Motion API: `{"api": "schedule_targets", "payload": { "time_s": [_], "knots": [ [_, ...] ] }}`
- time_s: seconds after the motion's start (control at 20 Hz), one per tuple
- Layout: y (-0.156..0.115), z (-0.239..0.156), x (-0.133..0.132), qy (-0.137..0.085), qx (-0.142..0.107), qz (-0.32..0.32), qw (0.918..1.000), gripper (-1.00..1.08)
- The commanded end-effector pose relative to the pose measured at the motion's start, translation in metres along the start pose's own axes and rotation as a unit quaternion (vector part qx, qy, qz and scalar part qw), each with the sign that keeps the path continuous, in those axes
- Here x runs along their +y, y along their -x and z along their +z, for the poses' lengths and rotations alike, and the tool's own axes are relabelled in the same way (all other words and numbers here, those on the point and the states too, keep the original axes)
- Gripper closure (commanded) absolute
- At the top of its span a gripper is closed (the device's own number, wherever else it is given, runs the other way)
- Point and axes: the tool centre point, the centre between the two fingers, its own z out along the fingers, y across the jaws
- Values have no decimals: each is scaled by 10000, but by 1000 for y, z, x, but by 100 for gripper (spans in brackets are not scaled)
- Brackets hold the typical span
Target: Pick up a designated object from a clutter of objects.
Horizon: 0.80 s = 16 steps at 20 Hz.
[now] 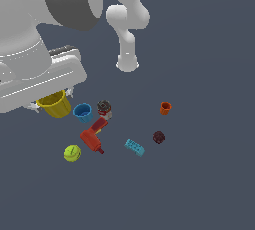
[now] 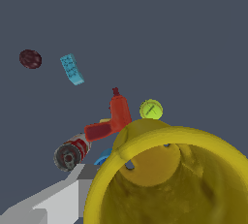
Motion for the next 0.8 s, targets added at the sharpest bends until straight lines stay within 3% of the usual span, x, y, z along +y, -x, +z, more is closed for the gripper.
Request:
{"api": "schedule_targets", "payload": {
  "time_s": [0.0, 0.75],
  "knots": [
    [-2, -11, 9, 4, 3, -2, 10000, 108],
    [-7, -39, 34, 4, 3, -2, 10000, 108]
  ]
}}
